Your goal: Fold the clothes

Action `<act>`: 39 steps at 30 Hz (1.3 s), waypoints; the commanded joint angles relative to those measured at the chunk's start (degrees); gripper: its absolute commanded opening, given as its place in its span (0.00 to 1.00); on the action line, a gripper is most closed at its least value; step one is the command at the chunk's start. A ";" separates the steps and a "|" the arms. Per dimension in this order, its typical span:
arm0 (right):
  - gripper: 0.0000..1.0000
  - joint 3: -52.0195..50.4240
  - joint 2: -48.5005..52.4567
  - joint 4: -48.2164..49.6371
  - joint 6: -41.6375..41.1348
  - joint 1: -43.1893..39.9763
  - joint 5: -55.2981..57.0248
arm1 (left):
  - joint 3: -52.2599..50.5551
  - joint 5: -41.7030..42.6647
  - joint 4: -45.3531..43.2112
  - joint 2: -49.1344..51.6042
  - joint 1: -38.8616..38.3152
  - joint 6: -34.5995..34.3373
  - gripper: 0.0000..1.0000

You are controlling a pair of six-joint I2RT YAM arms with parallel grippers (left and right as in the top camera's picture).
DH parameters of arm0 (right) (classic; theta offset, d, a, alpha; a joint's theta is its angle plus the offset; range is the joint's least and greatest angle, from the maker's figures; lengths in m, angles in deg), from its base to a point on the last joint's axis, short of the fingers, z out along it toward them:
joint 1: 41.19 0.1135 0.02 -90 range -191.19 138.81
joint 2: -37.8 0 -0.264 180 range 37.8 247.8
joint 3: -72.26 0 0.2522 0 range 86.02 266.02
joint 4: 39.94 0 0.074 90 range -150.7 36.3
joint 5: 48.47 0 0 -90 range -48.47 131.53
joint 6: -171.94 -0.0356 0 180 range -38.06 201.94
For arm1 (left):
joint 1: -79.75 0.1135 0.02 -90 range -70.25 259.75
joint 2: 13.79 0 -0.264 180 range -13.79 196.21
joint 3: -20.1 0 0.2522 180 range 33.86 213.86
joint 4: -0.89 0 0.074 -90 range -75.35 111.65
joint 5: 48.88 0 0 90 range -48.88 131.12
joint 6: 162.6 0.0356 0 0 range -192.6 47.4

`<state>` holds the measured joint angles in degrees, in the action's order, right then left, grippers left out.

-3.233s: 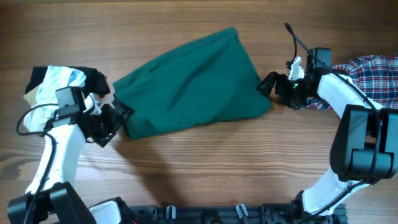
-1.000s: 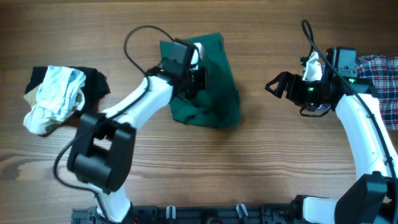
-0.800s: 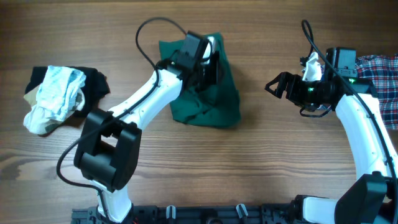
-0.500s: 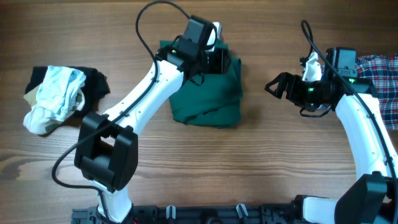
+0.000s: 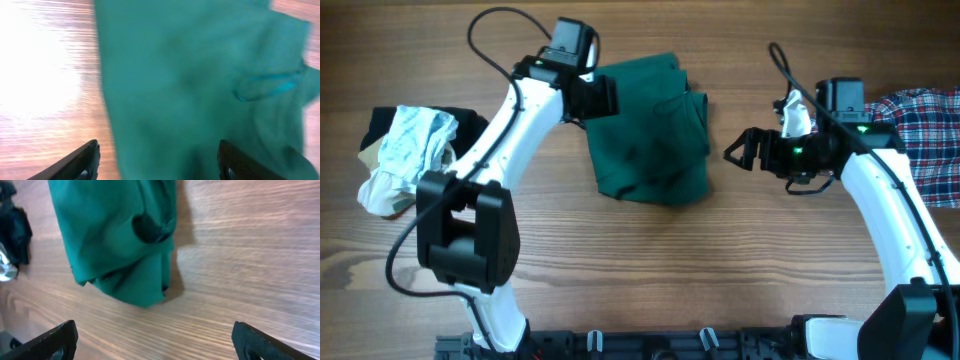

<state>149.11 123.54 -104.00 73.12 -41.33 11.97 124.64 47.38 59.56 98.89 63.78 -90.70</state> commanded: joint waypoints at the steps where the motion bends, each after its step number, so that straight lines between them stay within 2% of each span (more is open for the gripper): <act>1: 0.99 0.04 -0.72 -1.22 -2.56 2.64 -0.90 | 0.28 2.05 0.17 5.57 2.86 4.07 0.77; 11: 1.00 0.04 -0.72 -1.99 -2.75 3.56 1.25 | -0.13 6.84 1.33 11.89 3.82 4.44 0.79; 15: 0.99 0.04 -0.72 -2.45 -2.71 3.56 1.95 | -0.15 9.66 4.26 12.72 3.82 4.44 0.73; 20: 0.99 0.00 -0.13 -4.26 -1.95 3.56 1.09 | -0.04 8.55 6.56 12.46 4.37 4.68 0.64; 24: 0.99 -0.79 1.88 -4.92 -12.00 5.20 -1.84 | 1.11 9.81 6.82 8.11 5.66 4.63 0.64; 26: 0.99 -1.97 2.58 -2.25 -17.92 7.93 -2.05 | 1.57 9.79 6.38 5.09 5.64 4.68 0.68; 29: 0.99 -5.55 3.74 7.54 -29.90 16.04 -2.64 | 1.60 9.64 5.09 1.77 5.60 5.99 0.76; 31: 1.00 -7.28 4.07 12.85 -37.57 19.23 -2.62 | 1.33 9.55 5.99 1.81 5.60 5.97 0.76; 34: 1.00 -9.42 4.09 18.88 -43.34 21.16 -1.49 | 1.07 9.55 5.86 1.81 5.60 5.97 0.76; 39: 1.00 -11.37 7.63 21.22 -47.95 21.20 -1.07 | 1.07 9.55 5.75 1.81 5.60 6.19 0.79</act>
<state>139.45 127.73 -84.13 30.80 -20.33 10.31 125.43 56.06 65.40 101.06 69.27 -86.09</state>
